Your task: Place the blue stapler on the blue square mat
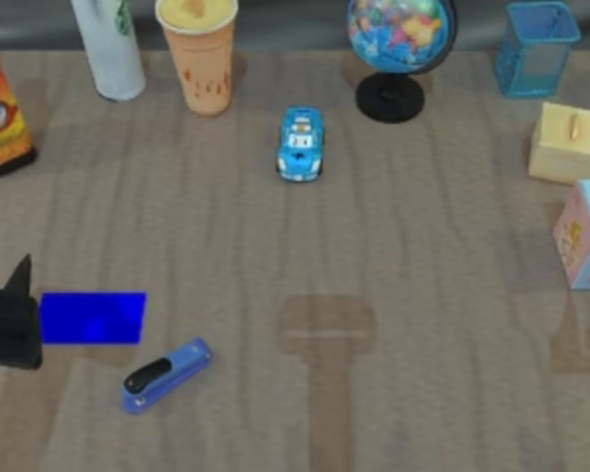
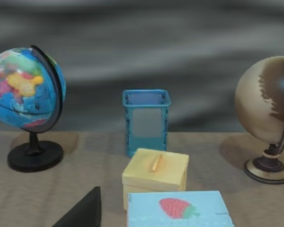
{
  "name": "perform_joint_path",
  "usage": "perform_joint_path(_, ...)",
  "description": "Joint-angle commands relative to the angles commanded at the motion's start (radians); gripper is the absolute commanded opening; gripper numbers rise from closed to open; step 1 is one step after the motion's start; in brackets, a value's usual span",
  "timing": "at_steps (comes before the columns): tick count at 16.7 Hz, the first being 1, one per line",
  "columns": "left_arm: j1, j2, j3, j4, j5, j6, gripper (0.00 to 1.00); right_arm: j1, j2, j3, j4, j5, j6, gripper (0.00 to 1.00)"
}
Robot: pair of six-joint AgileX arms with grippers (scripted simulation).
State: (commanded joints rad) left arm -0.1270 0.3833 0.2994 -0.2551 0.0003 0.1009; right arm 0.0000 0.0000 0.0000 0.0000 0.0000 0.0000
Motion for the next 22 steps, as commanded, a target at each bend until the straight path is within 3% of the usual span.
perform_joint_path(7, -0.187, 0.698, 0.426, -0.397, -0.005, 0.158, 1.0, 0.0, 0.0, 0.0, 0.0, 0.0, 0.0, 1.0)
perform_joint_path(13, -0.32, 1.143, 0.734, -0.672, -0.005, 0.266, 1.0, 0.0, 0.0, 0.0, 0.0, 0.0, 0.0, 1.0)
perform_joint_path(17, -0.366, 1.301, 0.851, -0.765, -0.006, 0.304, 1.0, 0.0, 0.0, 0.0, 0.0, 0.0, 0.0, 1.0)
perform_joint_path(22, -0.372, 1.319, 0.866, -0.776, -0.006, 0.308, 1.0, 0.0, 0.0, 0.0, 0.0, 0.0, 0.0, 1.0)
